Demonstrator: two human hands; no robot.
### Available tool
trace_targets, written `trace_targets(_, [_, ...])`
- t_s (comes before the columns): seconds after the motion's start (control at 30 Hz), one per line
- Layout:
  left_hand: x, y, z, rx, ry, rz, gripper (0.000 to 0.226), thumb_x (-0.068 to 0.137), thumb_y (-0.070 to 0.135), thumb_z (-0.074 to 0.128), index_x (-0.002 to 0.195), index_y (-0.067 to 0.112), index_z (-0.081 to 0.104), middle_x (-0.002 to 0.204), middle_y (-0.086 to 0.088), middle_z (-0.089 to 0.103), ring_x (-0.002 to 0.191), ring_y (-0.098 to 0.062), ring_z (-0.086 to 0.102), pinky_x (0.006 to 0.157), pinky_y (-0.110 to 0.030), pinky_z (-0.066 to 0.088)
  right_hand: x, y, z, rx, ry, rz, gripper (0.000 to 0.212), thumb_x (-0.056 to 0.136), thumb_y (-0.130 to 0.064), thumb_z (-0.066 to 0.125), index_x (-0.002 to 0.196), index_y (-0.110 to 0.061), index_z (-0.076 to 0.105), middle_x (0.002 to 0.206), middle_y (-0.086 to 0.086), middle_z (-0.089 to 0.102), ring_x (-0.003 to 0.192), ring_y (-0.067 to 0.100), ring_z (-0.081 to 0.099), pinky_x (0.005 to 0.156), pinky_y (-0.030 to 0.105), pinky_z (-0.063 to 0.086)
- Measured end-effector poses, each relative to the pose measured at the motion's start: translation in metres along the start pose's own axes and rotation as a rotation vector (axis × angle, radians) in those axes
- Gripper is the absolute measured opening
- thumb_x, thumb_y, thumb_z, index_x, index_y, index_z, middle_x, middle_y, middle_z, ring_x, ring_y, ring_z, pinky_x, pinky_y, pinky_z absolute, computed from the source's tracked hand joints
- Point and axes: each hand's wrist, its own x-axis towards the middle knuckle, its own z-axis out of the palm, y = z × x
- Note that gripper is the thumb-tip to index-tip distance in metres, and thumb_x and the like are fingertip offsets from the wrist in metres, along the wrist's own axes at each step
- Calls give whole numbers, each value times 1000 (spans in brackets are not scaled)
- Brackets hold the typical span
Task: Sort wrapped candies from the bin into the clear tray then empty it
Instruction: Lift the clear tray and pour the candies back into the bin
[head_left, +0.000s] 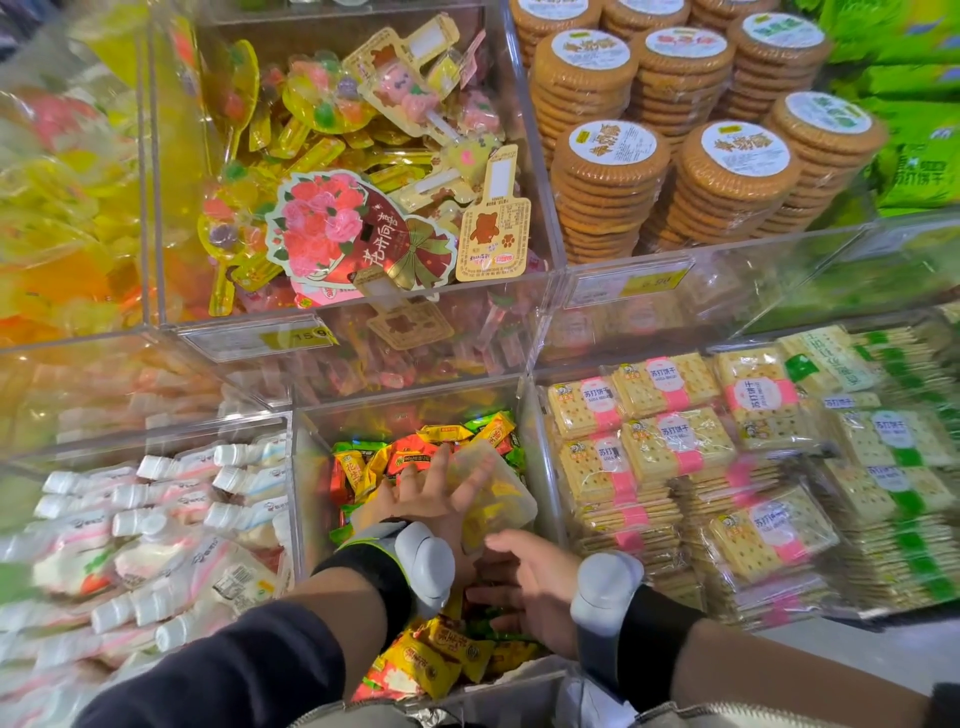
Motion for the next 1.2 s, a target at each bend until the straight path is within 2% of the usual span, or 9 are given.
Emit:
trace_targets(0.2, [4,-7,0,54,-13,47,86,86,48,51,135,53,-19,156,0,-21,141,-41,6,111,-57,18,-2,0,3,-32,20,-14,17,88,-32,52,90,-18,62,91,-3,64,78,13,64,47,21,44])
trace_targets(0.37, [9,-9,0,59,-14,55,86,87,46,50,135,53,-20,155,1,-21,141,-41,7,110,-57,19,-4,-6,4,-86,48,-5,24,89,-32,52,109,-21,58,115,-4,60,82,11,64,49,19,47])
trace_targets(0.43, [9,-9,2,63,9,58,85,87,47,50,134,54,-21,156,1,-21,141,-41,7,109,-57,20,-5,-9,2,-121,49,4,26,89,-33,52,112,-22,58,119,-4,58,85,12,64,55,22,49])
trace_targets(0.53, [7,-11,9,65,61,62,90,84,50,51,132,55,-25,155,1,-21,141,-40,7,108,-56,22,-8,-13,-2,-178,34,4,15,90,-33,50,101,-26,58,116,-7,57,87,13,62,65,25,47])
trace_targets(0.7, [9,-12,25,42,183,70,99,76,57,55,128,56,-29,155,2,-21,140,-40,7,106,-57,21,-14,-14,-5,-242,78,-23,3,92,-27,49,93,-26,52,99,-12,54,97,14,59,66,22,45])
trace_targets(0.83, [15,-15,35,-33,164,63,107,69,58,63,125,62,-28,154,5,-23,141,-40,-1,107,-62,14,-16,-11,-6,-260,121,-13,19,92,-23,50,111,-18,48,112,-6,50,101,16,57,63,22,42])
trace_targets(0.97, [18,-18,36,-38,166,83,119,53,65,67,124,62,-28,154,6,-20,140,-41,1,105,-64,14,-15,-9,-11,-274,128,-14,17,93,-18,48,110,-20,45,103,-5,53,107,18,57,63,22,42])
trace_targets(1.07, [16,-19,35,-21,155,97,121,52,67,68,121,63,-32,154,6,-23,141,-40,0,106,-63,15,-19,-10,-13,-311,138,-39,34,94,-19,48,127,-15,43,115,0,49,116,20,55,65,21,45])
trace_targets(1.2, [13,-19,29,-34,110,111,121,49,73,67,126,62,-26,153,7,-22,141,-39,-5,108,-63,11,-25,-11,-16,-319,155,-72,45,94,-21,48,136,-11,38,143,7,41,109,17,56,68,22,48])
